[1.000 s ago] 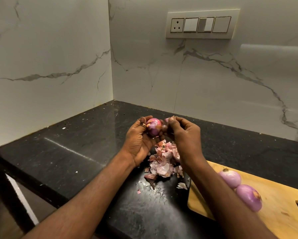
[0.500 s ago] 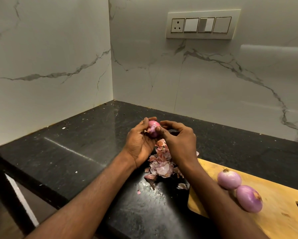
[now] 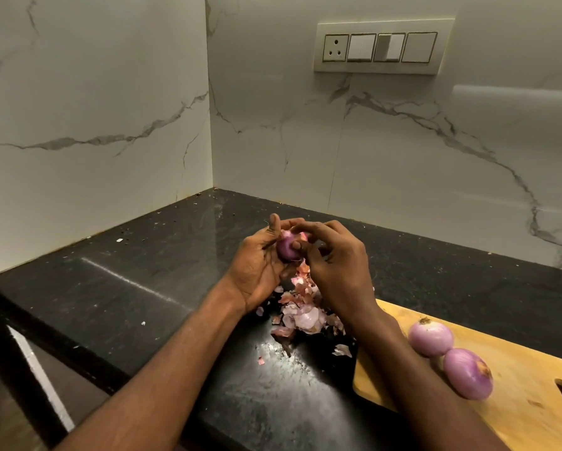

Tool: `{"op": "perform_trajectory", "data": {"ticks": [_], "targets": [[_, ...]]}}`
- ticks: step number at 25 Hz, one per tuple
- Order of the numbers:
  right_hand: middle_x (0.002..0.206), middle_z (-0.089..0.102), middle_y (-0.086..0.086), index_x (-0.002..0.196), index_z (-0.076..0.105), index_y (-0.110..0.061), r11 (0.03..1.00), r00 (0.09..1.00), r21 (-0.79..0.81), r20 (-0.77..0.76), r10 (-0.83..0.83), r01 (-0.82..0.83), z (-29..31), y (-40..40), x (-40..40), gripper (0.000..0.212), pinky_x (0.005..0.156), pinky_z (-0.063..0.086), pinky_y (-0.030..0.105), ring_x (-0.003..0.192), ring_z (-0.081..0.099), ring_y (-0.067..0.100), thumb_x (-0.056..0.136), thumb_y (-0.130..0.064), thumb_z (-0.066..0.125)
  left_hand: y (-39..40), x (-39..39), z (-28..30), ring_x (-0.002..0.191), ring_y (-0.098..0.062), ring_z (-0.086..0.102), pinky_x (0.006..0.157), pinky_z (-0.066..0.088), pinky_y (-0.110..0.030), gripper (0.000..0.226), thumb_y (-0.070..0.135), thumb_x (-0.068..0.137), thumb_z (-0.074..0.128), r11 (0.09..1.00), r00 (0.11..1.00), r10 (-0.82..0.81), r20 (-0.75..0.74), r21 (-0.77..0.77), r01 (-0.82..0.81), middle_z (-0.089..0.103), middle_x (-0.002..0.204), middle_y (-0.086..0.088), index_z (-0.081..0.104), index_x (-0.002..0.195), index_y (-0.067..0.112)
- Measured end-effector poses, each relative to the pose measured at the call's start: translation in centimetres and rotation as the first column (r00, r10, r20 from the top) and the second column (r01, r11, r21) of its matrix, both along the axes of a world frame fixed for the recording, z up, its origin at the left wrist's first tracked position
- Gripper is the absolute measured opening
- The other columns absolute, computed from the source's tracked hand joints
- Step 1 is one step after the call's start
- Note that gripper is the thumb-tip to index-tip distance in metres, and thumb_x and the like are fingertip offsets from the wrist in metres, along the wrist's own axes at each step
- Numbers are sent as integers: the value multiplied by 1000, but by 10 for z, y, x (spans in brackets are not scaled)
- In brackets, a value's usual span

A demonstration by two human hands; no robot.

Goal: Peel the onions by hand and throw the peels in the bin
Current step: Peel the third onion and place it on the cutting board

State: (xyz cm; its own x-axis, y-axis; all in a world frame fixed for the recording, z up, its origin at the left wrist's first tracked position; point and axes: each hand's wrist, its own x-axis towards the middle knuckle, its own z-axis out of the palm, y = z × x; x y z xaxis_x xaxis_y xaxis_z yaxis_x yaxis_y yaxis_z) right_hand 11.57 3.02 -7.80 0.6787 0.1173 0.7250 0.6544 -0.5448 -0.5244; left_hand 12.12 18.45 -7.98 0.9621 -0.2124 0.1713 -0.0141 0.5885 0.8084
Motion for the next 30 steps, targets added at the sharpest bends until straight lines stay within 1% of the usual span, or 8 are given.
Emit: {"op": "perform_trajectory", "data": {"ticks": [2, 5, 9, 13, 17, 22, 27, 30], "targets": [[105, 68, -7, 121, 74, -26, 999, 1000, 33, -4, -6, 6, 2, 1, 0, 31, 77, 60, 29, 92, 64, 4, 91, -18, 77, -2, 0, -3, 96, -30, 64, 61, 53, -31, 55, 45, 106, 47, 992, 997, 60, 40, 112, -65, 69, 115, -19, 61, 134, 1], [106, 65, -11, 121, 71, -25, 998, 999, -51, -26, 42, -43, 3, -1, -2, 42, 79, 59, 25, 93, 63, 2, 82, -20, 86, -6, -2, -4, 63, -12, 60, 45, 46, -21, 46, 40, 110, 41, 977, 991, 116, 64, 173, -125, 73, 92, -9, 65, 126, 3], [105, 67, -9, 121, 70, -21, 994, 1000, -112, 26, -7, 10, 3, -3, 0, 41, 76, 60, 35, 89, 65, 8, 82, -15, 85, -8, -2, -5, 56, -8, 52, 43, 43, -20, 37, 36, 109, 46, 965, 984, 148, 96, 204, -165, 68, 81, -4, 66, 117, 6], [100, 66, -9, 118, 70, -22, 991, 999, -136, -46, 12, -18, -1, -6, 3, 33, 76, 58, 42, 89, 62, 12, 87, -16, 81, -11, -1, -9, 54, -6, 45, 40, 31, -20, 34, 36, 110, 45, 965, 989, 85, 118, 237, -111, 64, 77, -1, 63, 114, 7], [95, 62, -13, 112, 69, -23, 982, 995, -183, -94, 30, -47, 0, -9, 5, 23, 75, 55, 38, 86, 58, 7, 91, -16, 75, -13, -1, -10, 54, -5, 43, 39, 25, -20, 28, 33, 110, 45, 955, 989, 85, 117, 273, -115, 63, 80, -1, 62, 106, 11], [94, 62, -11, 105, 67, -22, 977, 989, -195, -133, 63, -89, 3, -10, 3, 16, 74, 55, 38, 84, 57, 7, 92, -15, 74, -13, -2, -11, 53, -5, 42, 39, 25, -19, 27, 33, 110, 46, 943, 989, 93, 116, 308, -125, 59, 76, 0, 62, 99, 14], [87, 62, -10, 92, 61, -22, 979, 981, -174, -180, 72, -104, 4, -9, 2, 16, 72, 54, 43, 80, 59, 13, 91, -18, 76, -12, 0, -12, 51, -3, 43, 35, 27, -16, 29, 33, 110, 45, 957, 992, 89, 87, 267, -109, 60, 74, 0, 62, 99, 13], [97, 64, -12, 108, 60, -27, 987, 986, -143, -157, 56, -79, 4, -6, -2, 27, 76, 56, 32, 86, 61, 8, 91, -16, 77, -10, 2, -12, 51, -4, 47, 35, 33, -16, 30, 36, 109, 48, 970, 994, 96, 59, 218, -106, 62, 84, -8, 63, 107, 9]]}}
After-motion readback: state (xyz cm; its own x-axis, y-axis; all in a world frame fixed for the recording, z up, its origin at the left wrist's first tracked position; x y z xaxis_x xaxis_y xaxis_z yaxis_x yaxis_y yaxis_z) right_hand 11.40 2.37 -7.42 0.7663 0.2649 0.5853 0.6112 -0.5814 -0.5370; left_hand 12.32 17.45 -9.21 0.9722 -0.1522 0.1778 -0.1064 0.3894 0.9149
